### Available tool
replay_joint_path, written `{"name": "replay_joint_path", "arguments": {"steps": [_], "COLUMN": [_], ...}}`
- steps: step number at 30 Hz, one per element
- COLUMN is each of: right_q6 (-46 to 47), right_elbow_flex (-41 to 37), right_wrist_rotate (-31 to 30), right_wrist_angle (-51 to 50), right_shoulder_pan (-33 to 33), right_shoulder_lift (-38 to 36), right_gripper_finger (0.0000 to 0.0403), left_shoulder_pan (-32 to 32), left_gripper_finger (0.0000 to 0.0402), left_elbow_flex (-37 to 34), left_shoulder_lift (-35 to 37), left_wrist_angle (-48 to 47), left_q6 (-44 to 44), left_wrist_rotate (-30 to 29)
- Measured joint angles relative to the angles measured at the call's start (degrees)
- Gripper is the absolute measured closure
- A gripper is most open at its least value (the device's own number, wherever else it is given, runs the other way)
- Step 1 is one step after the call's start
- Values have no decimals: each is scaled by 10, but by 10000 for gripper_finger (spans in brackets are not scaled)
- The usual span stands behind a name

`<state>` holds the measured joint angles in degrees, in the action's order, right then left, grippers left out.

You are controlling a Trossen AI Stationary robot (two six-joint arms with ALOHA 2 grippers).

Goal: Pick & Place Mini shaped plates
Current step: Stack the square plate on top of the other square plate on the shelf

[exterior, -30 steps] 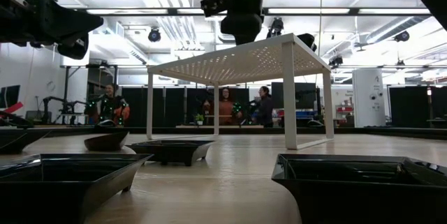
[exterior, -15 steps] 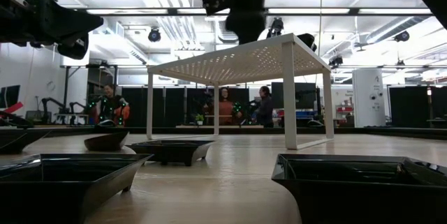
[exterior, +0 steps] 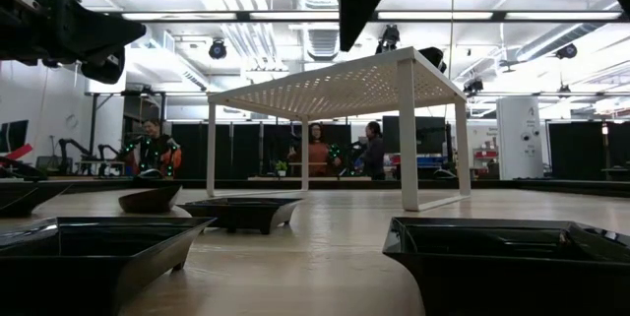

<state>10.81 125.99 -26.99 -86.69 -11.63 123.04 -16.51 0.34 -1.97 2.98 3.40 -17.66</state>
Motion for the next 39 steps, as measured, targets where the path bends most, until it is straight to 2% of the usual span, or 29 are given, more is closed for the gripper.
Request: {"name": "replay_joint_path", "arguments": {"steps": [6,11,17,24,28,33,39], "right_q6": [12,28,-39,-56,-99,-131,-127], "right_elbow_flex": [0,0,-6,-38,-88,-145,-217], "right_wrist_rotate": [79,87,105,106,85,-12,-25], "right_wrist_angle": [1,4,28,122,206,247,300], "right_shoulder_pan": [-59,-112,-186,-242,-272,-303,-322], "right_shoulder_lift": [-1,-1,-1,-1,-1,-1,-1], "right_gripper_finger": [334,333,341,343,335,311,295], "left_shoulder_pan": [0,0,0,0,0,0,0], "left_gripper_finger": [401,401,401,401,401,401,401], "left_elbow_flex": [0,0,0,0,0,0,0], "left_shoulder_lift": [0,0,0,0,0,0,0], "left_wrist_angle": [0,0,0,0,0,0,0], "left_q6": [0,0,0,0,0,0,0], "left_wrist_rotate": [0,0,0,0,0,0,0]}}
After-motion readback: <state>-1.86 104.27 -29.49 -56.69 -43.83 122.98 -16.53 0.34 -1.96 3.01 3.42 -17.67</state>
